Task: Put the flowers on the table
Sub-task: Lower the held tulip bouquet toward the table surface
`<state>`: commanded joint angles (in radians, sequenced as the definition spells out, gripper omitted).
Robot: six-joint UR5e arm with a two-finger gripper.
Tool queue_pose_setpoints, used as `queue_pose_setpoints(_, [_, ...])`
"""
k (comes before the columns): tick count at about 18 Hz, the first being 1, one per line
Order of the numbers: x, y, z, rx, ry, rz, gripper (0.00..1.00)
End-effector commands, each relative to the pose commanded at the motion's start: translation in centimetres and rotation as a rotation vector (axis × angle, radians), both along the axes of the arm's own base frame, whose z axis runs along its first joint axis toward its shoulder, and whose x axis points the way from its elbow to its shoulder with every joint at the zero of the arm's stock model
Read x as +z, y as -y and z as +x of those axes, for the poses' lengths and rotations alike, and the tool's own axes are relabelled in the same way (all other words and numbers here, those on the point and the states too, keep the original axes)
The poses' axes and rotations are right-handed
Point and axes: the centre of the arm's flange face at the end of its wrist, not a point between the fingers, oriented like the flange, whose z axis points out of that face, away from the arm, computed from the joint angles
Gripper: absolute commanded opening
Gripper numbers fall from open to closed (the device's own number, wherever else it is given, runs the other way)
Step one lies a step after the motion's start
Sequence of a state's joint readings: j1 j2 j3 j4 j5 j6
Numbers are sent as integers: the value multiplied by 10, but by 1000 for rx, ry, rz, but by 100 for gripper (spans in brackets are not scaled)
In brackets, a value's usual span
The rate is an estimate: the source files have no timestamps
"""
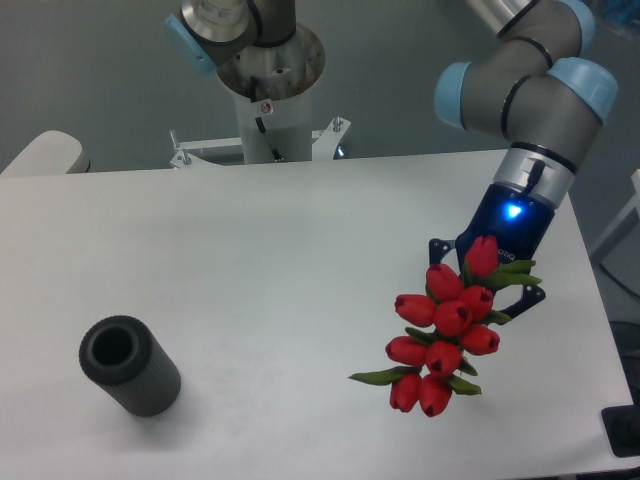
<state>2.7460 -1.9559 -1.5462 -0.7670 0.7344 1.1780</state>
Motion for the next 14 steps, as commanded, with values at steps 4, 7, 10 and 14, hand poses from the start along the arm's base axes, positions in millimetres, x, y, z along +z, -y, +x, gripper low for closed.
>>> queue_pose_setpoints(4, [23, -5, 34, 34, -114, -142, 29])
queue_pose_setpoints(7, [24, 2, 55, 36, -168, -213, 29])
queue_pose_setpoints(10, [-6, -2, 88, -31, -307, -431, 29])
queue_pose_setpoints(14, [-44, 9, 102, -74, -366, -626, 29])
